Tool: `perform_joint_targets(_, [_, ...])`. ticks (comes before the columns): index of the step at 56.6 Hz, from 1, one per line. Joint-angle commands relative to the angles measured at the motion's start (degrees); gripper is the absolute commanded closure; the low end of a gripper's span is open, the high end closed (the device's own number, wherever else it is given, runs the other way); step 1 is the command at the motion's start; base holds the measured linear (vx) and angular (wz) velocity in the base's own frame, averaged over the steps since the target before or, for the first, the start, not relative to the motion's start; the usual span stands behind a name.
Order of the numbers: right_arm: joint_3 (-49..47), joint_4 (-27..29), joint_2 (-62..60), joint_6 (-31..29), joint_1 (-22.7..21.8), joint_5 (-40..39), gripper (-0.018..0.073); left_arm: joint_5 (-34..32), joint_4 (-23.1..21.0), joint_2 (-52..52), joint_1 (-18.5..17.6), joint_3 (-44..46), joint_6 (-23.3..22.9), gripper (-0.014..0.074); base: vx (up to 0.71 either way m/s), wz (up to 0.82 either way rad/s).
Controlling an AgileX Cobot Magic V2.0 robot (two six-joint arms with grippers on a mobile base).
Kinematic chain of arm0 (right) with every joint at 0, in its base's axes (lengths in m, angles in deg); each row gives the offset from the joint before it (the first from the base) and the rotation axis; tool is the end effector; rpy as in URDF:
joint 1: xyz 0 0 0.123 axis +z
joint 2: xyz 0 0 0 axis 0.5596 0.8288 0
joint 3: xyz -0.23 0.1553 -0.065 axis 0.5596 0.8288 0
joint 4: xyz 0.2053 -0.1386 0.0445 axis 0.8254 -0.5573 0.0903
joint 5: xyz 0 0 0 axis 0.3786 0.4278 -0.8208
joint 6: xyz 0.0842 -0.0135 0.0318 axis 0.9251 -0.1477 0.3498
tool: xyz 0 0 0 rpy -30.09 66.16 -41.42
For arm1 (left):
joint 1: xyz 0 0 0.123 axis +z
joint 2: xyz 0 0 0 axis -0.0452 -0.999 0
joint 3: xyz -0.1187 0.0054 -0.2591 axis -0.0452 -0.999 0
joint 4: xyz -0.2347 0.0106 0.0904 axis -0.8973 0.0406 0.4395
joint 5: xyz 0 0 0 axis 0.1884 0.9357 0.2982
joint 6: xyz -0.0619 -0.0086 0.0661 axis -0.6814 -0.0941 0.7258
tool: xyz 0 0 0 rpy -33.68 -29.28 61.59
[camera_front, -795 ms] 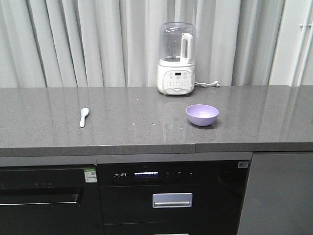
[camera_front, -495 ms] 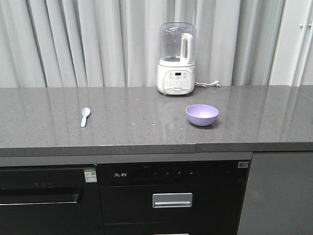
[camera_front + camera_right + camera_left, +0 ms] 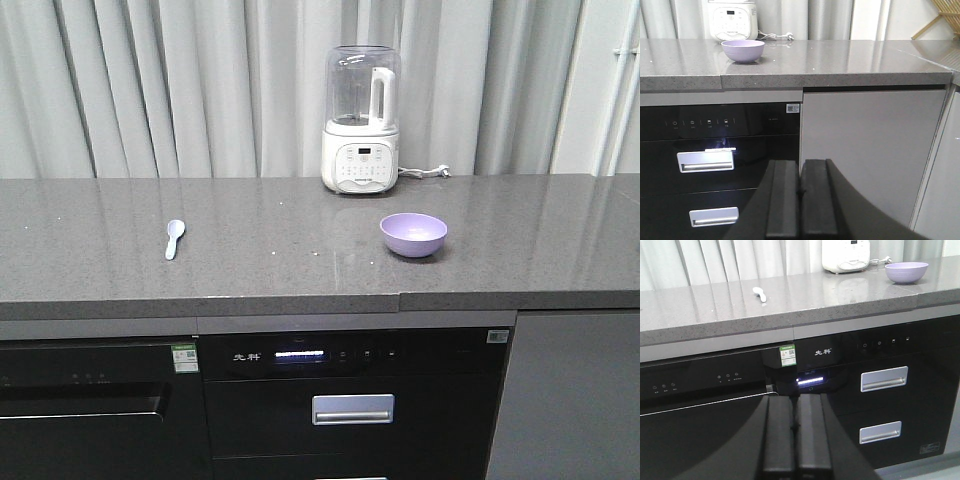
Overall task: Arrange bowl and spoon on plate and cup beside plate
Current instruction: 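Drive the base toward the white spoon and lavender bowl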
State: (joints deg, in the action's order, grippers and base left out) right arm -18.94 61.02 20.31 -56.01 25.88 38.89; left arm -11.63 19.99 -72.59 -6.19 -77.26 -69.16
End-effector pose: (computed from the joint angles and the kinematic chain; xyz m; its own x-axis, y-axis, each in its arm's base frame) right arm 0.0560 -0.0064 0.1868 -0.1140 -0.0170 -0.9933 0.1211 0.9922 -0.0309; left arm 0.0555 -0.0084 0.1885 -0.1049 0.0481 -0.9933 0.1542 0.9875 0.0315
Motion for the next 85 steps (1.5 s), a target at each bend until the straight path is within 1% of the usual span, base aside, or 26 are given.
perform_joint_targets(1, [0.2, -0.6, -0.3, -0.1, -0.2, -4.5, 0.0568, -4.5, -0.1, 0.4, -0.1, 1.4, 0.0, 0.0603, 0.0, 0.01])
perform_joint_targets(22, [0.2, -0.6, -0.3, -0.1, -0.2, -4.5, 0.0568, -4.5, -0.1, 0.4, -0.1, 1.4, 0.0, 0.0603, 0.05, 0.02])
perform_joint_targets(42, [0.2, -0.6, -0.3, -0.1, -0.2, -4.5, 0.0568, -4.5, -0.1, 0.4, -0.1, 1.4, 0.0, 0.0603, 0.18, -0.01])
perform_joint_targets(60, [0.2, -0.6, -0.3, -0.1, -0.2, -4.6, 0.0568, -4.5, -0.1, 0.4, -0.1, 1.4, 0.0, 0.0603, 0.32, 0.1])
perform_joint_targets(85, [0.2, -0.6, -0.3, -0.1, -0.2, -4.5, 0.0568, -4.5, -0.1, 0.4, -0.1, 1.4, 0.0, 0.0603, 0.4, -0.05])
